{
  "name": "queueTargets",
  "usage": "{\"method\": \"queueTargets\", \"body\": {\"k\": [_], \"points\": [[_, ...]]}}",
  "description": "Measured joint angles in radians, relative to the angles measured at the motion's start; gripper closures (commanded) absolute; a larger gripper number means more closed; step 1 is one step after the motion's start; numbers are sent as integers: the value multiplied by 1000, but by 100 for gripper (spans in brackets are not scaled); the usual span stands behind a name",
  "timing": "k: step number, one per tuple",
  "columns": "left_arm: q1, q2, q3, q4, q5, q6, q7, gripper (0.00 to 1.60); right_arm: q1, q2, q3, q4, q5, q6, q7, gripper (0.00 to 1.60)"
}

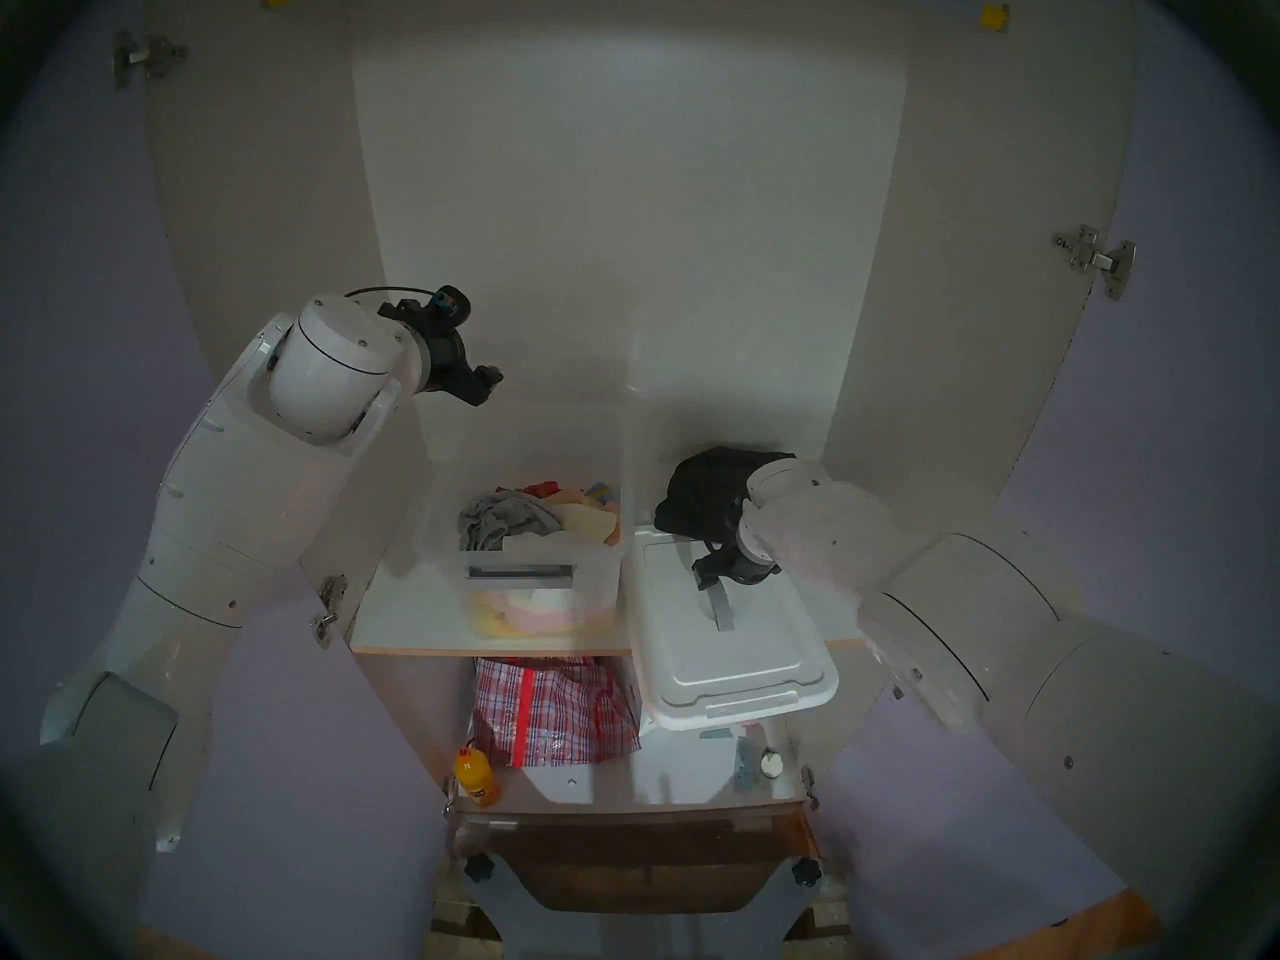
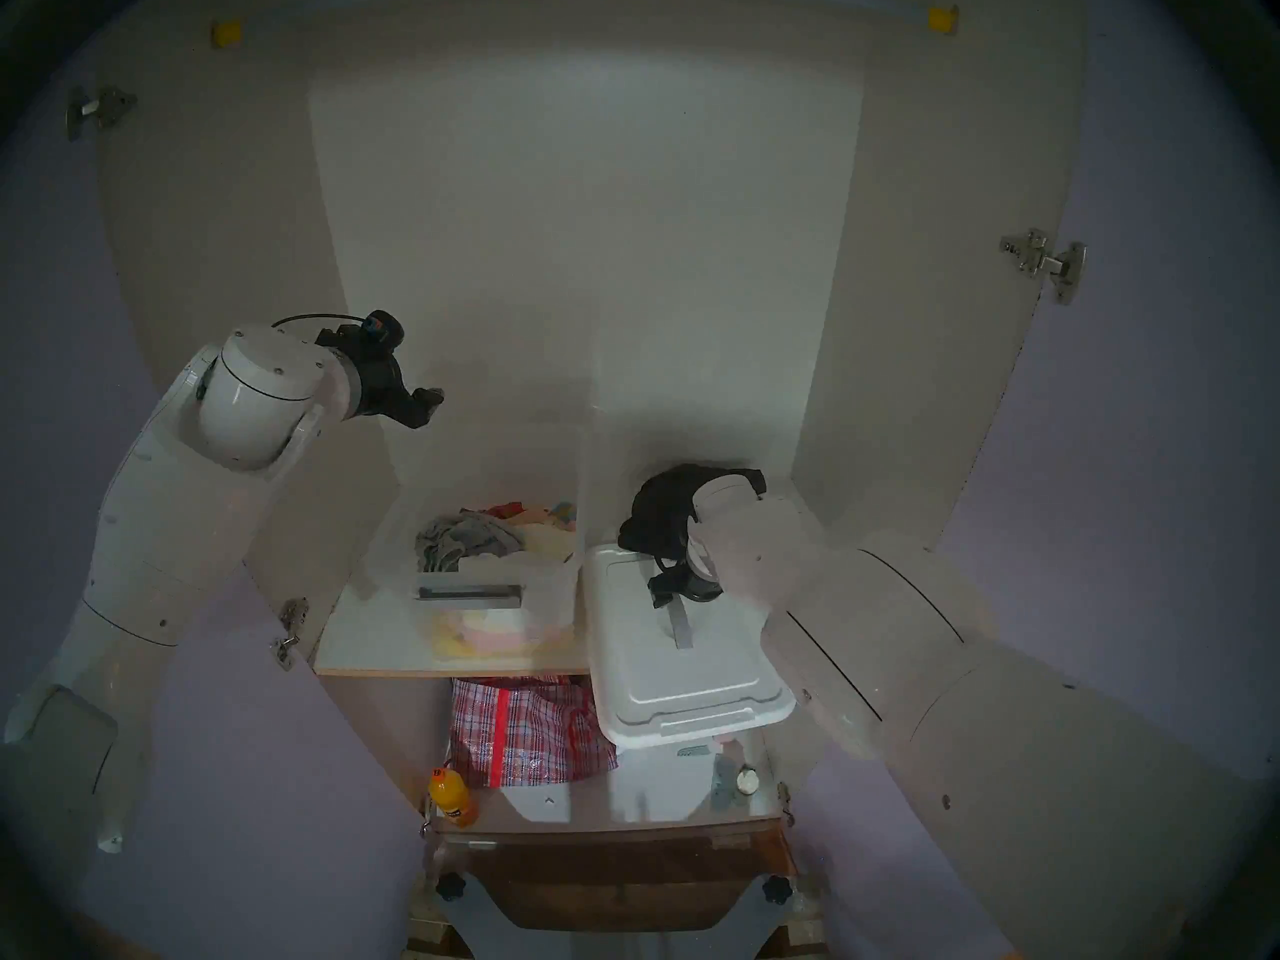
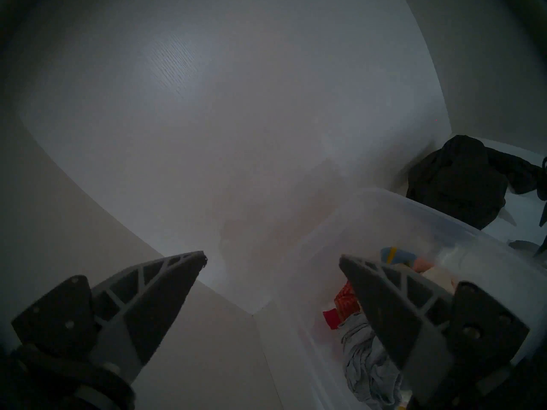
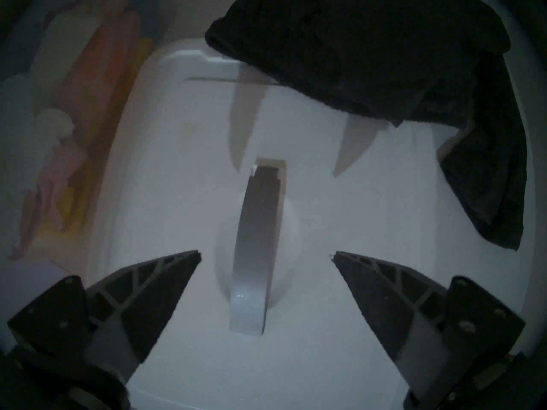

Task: Take clothing out of the storage bin and put the lid back on the bin

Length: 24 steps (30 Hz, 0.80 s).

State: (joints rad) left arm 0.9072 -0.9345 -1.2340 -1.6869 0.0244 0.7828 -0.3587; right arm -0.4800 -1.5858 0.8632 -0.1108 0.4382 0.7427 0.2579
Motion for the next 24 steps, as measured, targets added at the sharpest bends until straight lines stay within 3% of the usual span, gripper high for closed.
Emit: {"method": "queueTargets", "body": {"k": [10, 22, 23, 24], "points": [[0, 0, 0, 0, 0, 0, 0, 0, -34, -1, 16, -13, 6, -50, 17, 0], [0, 0, 0, 0, 0, 0, 0, 0, -77, -13, 29, -16, 9, -138, -51, 0], [0, 0, 0, 0, 0, 0, 0, 0, -84, -13, 29, -17, 8, -160, -58, 83], [0, 0, 0, 0, 0, 0, 0, 0, -86, -13, 29, -17, 8, -165, -60, 83]]}}
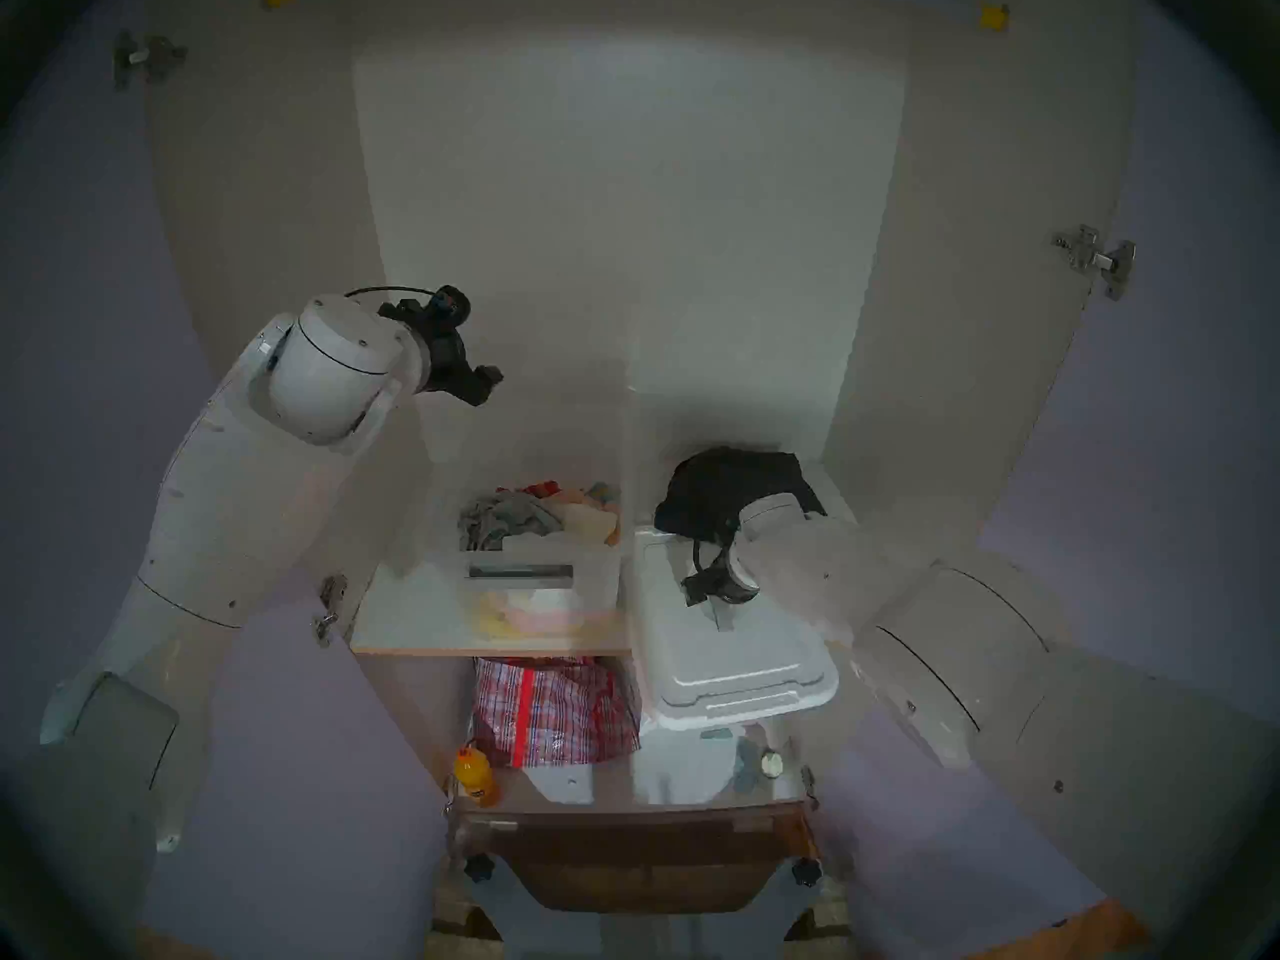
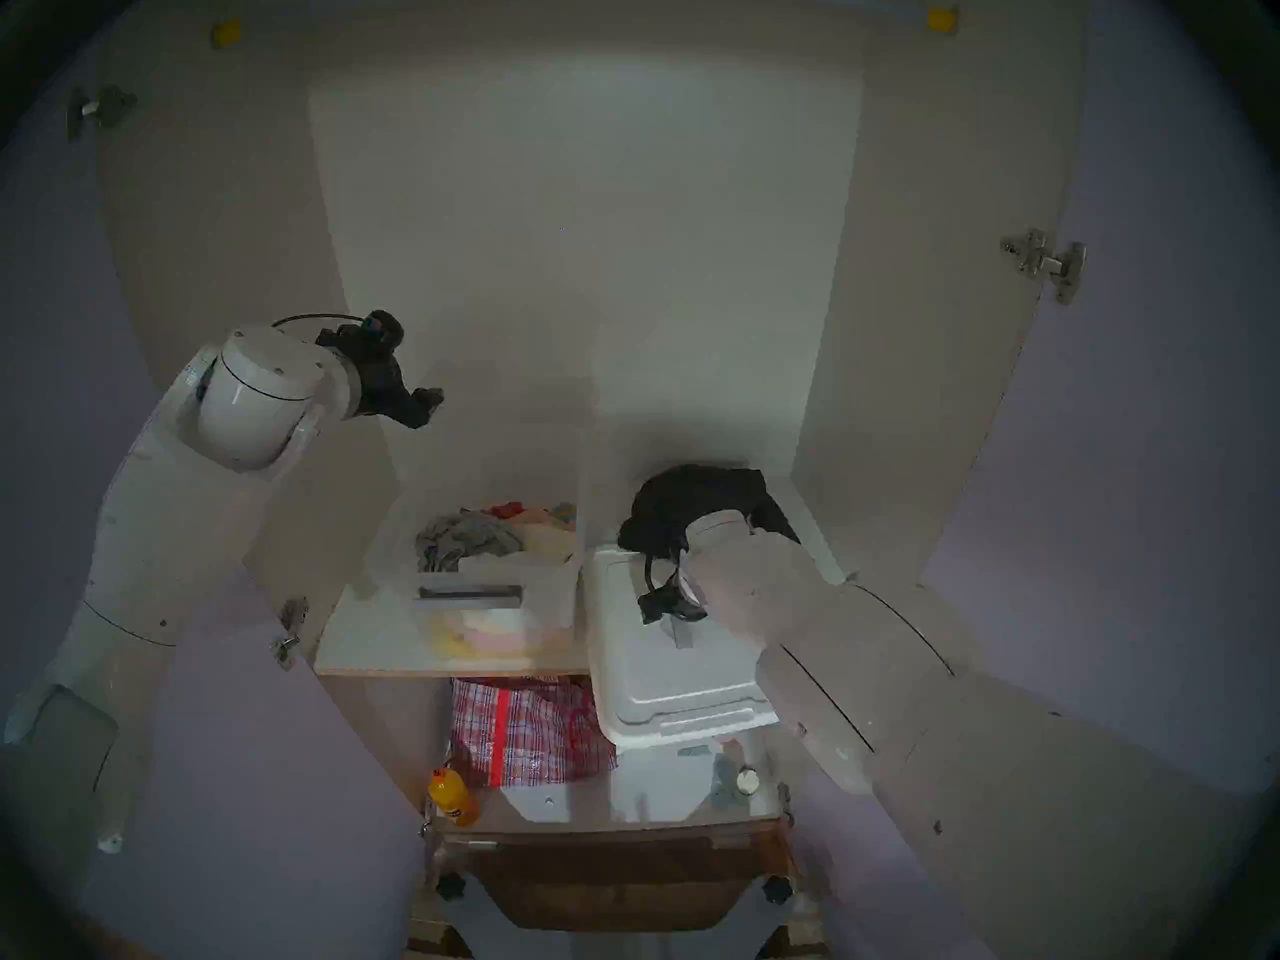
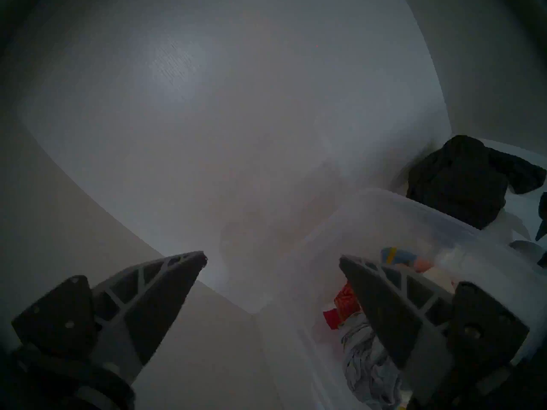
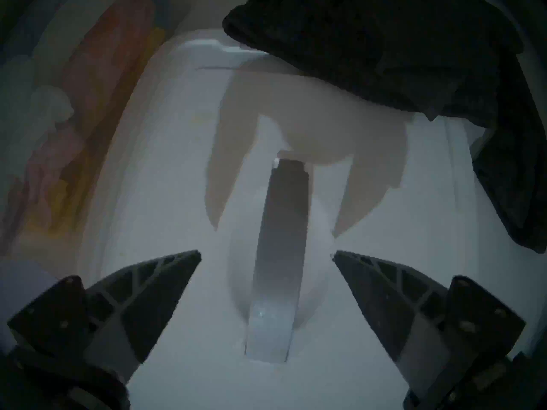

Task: Take clothing out of the storage bin and put the lid back on the bin

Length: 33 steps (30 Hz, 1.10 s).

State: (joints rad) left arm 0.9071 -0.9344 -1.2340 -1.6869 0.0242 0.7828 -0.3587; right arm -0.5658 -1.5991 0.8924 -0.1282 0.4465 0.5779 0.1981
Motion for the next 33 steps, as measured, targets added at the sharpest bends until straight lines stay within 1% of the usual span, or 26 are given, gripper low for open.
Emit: {"method": "queueTargets", "body": {"k": [1, 2, 3, 4, 5, 6, 8, 9, 10, 11, 17, 25, 31, 33], "points": [[0, 0, 0, 0, 0, 0, 0, 0, -2, 0, 0, 0, 0, -5, -2, 94], [0, 0, 0, 0, 0, 0, 0, 0, -17, -1, 0, 0, -1, -41, -24, 106], [0, 0, 0, 0, 0, 0, 0, 0, -19, -2, 1, 0, -1, -46, -28, 106], [0, 0, 0, 0, 0, 0, 0, 0, -22, -2, 2, 0, -1, -52, -33, 113], [0, 0, 0, 0, 0, 0, 0, 0, -25, -3, 3, 0, -1, -59, -41, 113], [0, 0, 0, 0, 0, 0, 0, 0, -29, -4, 4, 0, -1, -69, -48, 122], [0, 0, 0, 0, 0, 0, 0, 0, -34, -5, 5, -1, -1, -82, -59, 122], [0, 0, 0, 0, 0, 0, 0, 0, -35, -5, 5, -1, -1, -85, -61, 147], [0, 0, 0, 0, 0, 0, 0, 0, -36, -5, 7, -1, 0, -89, -65, 156], [0, 0, 0, 0, 0, 0, 0, 0, -38, -6, 10, -1, 1, -95, -75, 160], [0, 0, 0, 0, 0, 0, 0, 0, -39, -3, 38, -5, 12, -124, -95, 160], [0, 0, 0, 0, 0, 0, 0, 0, -21, -5, 89, 0, 35, -125, -131, 160], [0, 0, 0, 0, 0, 0, 0, 0, 26, -5, 144, 0, 61, -122, -151, 160], [0, 0, 0, 0, 0, 0, 0, 0, 45, -5, 153, -1, 67, -120, -158, 160]]}}
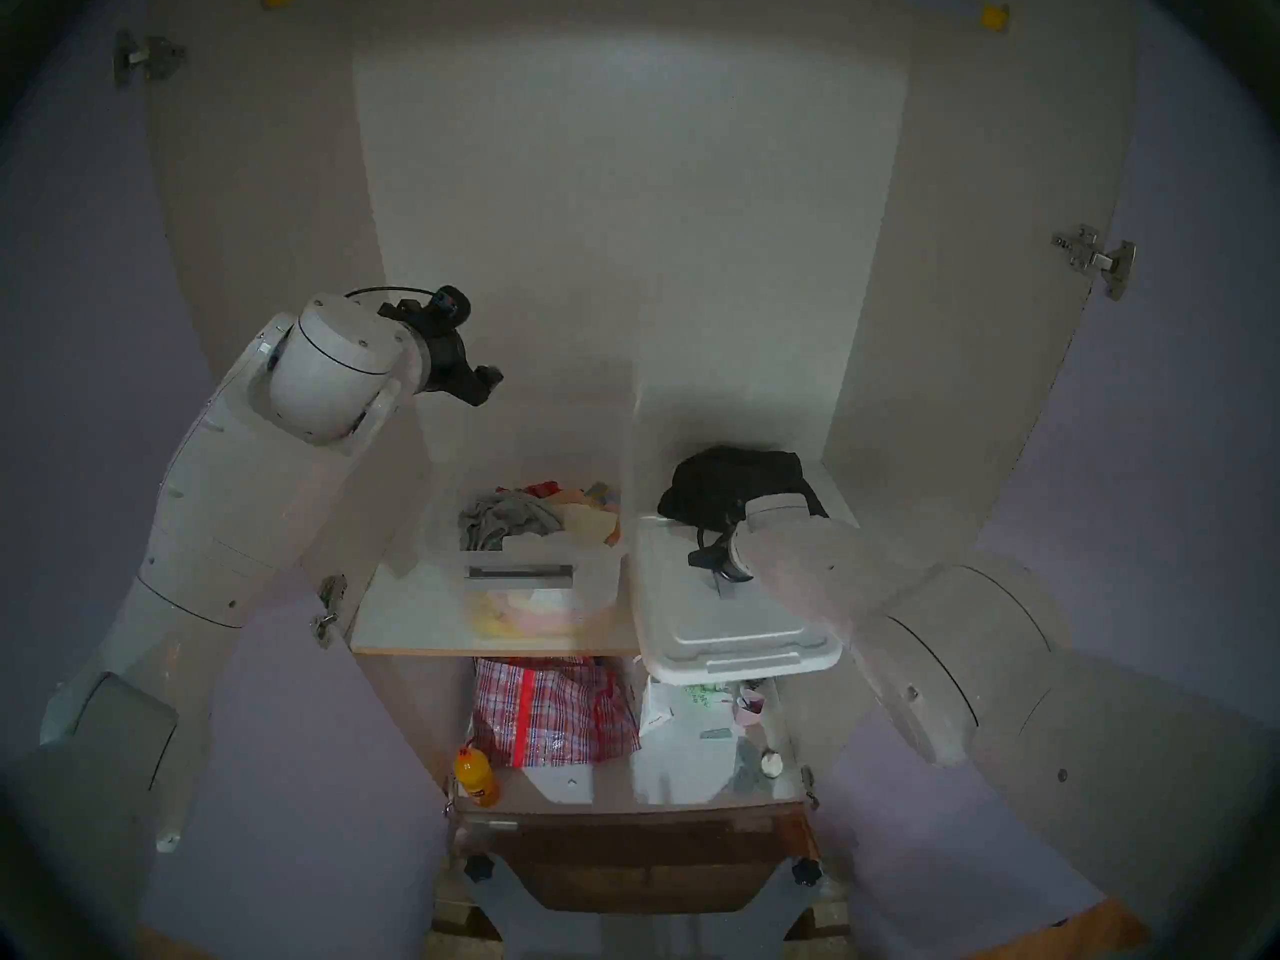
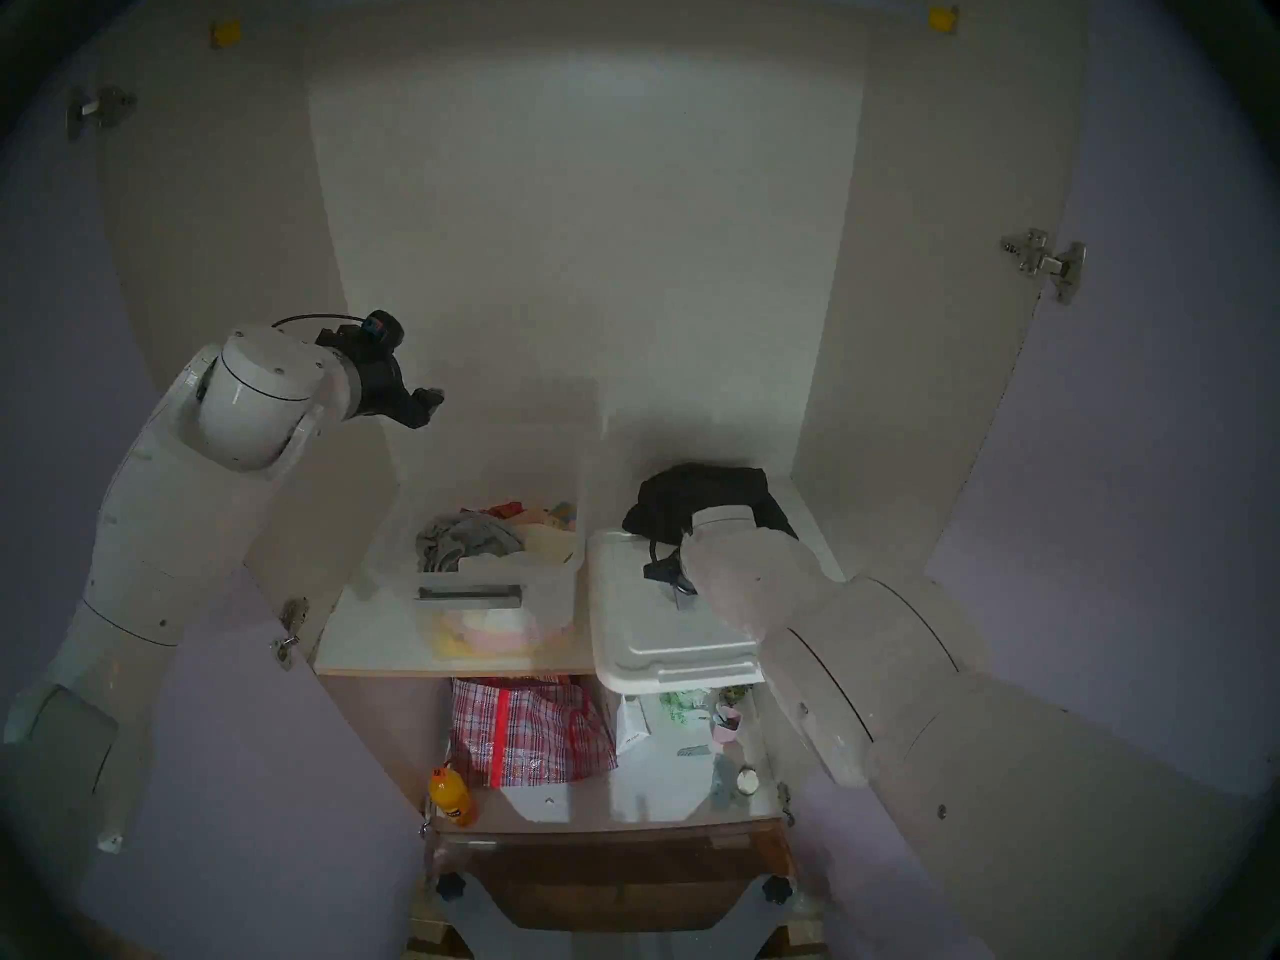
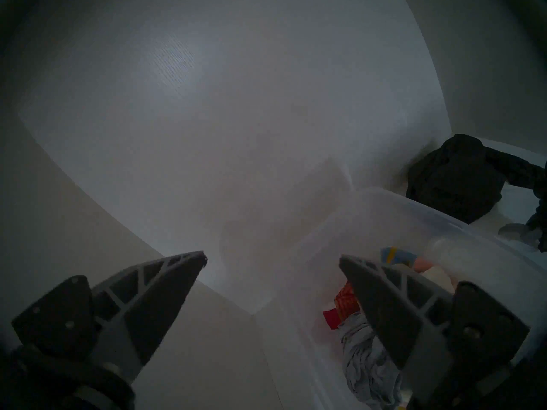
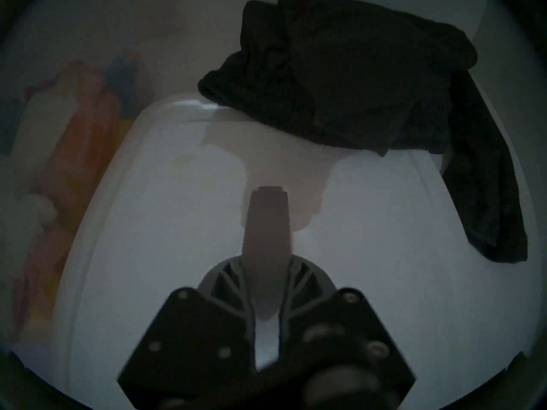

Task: Take clothing out of the storage bin and put the lid back on the bin

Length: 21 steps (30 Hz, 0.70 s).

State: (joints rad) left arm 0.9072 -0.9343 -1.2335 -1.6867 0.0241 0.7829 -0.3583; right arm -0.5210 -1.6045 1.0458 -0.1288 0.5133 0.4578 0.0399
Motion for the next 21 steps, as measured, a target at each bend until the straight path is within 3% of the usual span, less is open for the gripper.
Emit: {"method": "queueTargets", "body": {"k": [8, 15, 21], "points": [[0, 0, 0, 0, 0, 0, 0, 0, 44, -5, 56, 8, 29, 27, -39, 160], [0, 0, 0, 0, 0, 0, 0, 0, 77, -13, 145, 16, 58, 59, -92, 160], [0, 0, 0, 0, 0, 0, 0, 0, 103, -22, 173, 16, 74, 75, -129, 160]]}}
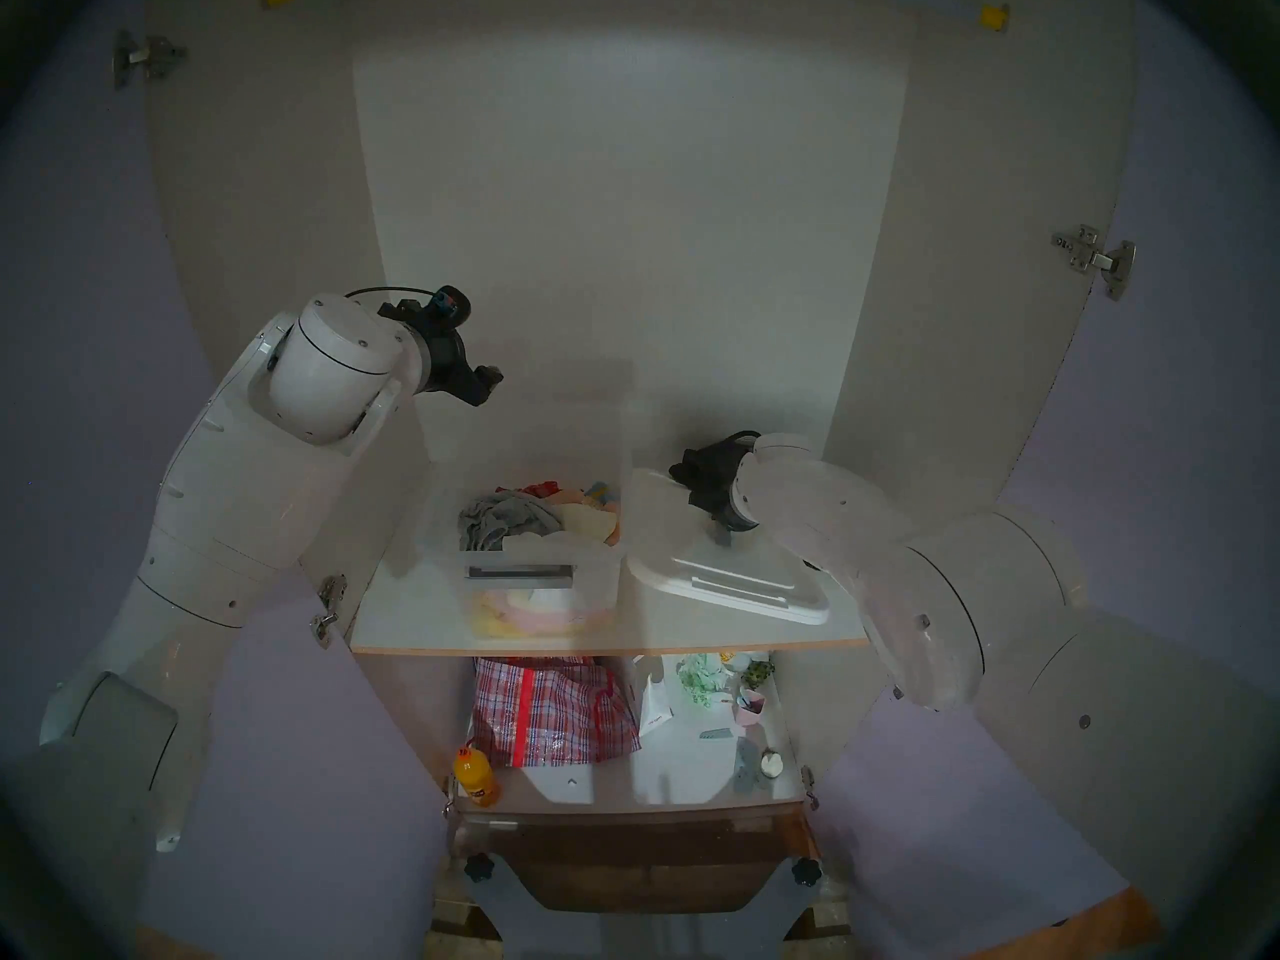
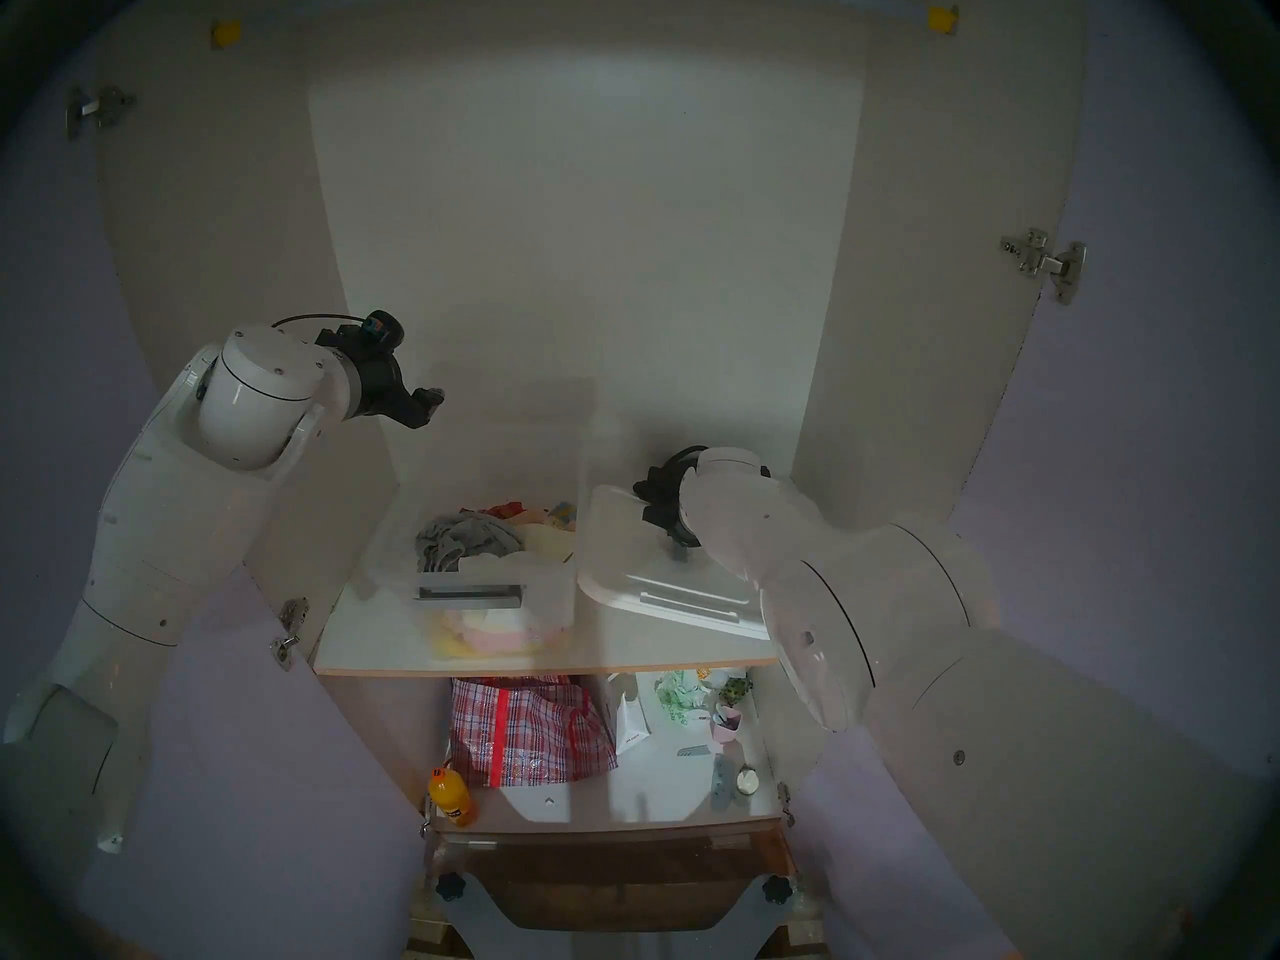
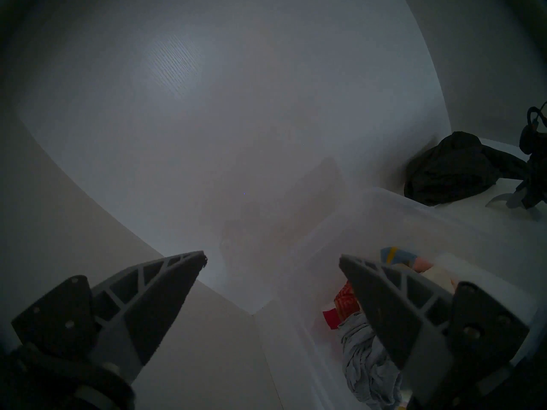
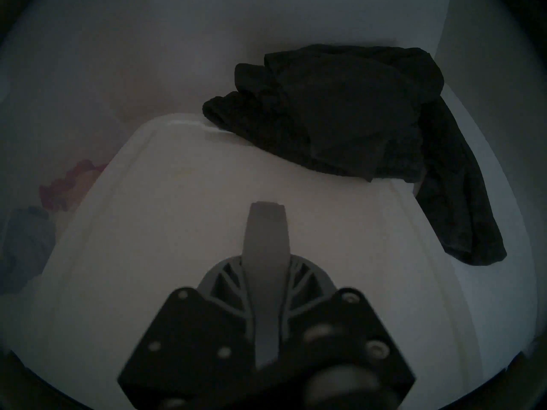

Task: Take clothing out of the storage bin and put the lid back on the bin

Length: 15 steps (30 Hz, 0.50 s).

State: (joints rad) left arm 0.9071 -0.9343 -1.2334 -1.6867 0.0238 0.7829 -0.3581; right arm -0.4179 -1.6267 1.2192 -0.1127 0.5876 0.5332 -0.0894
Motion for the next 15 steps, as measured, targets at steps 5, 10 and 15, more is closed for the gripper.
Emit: {"method": "queueTargets", "body": {"k": [5, 10, 15], "points": [[0, 0, 0, 0, 0, 0, 0, 0, 19, -7, 19, 0, 13, 9, -29, 160], [0, 0, 0, 0, 0, 0, 0, 0, 38, -13, 40, -2, 28, 14, -53, 160], [0, 0, 0, 0, 0, 0, 0, 0, 59, -20, 58, -4, 39, 15, -75, 160]]}}
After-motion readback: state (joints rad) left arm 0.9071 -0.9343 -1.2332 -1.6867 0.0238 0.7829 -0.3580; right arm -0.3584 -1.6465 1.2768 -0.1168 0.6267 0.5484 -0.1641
